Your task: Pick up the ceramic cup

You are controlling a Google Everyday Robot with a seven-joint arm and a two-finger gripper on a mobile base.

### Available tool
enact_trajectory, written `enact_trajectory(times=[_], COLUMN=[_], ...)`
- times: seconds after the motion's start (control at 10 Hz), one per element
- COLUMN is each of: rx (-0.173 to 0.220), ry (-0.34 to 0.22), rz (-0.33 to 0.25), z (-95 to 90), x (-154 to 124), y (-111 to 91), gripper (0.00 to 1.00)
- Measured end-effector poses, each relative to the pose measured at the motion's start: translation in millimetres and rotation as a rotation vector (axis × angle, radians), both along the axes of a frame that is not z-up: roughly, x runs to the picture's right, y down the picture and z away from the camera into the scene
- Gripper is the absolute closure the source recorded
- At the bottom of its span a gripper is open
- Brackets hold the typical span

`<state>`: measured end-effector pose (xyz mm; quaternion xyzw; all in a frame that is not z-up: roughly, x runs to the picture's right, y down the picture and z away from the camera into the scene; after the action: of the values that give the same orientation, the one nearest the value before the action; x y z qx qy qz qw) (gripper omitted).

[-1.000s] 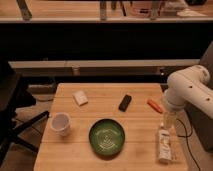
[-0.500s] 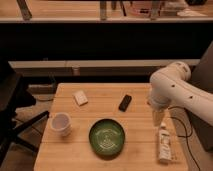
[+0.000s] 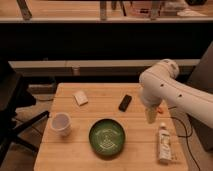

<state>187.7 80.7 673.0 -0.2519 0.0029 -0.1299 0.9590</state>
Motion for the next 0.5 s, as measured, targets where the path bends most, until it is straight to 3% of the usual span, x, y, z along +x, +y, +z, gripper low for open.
enact_trajectory(times=[0.5], rx=[0.024], ry=[-0.041], rz=[-0.095], z=[-3.5], x=[-21], y=[-6], gripper=[0.2])
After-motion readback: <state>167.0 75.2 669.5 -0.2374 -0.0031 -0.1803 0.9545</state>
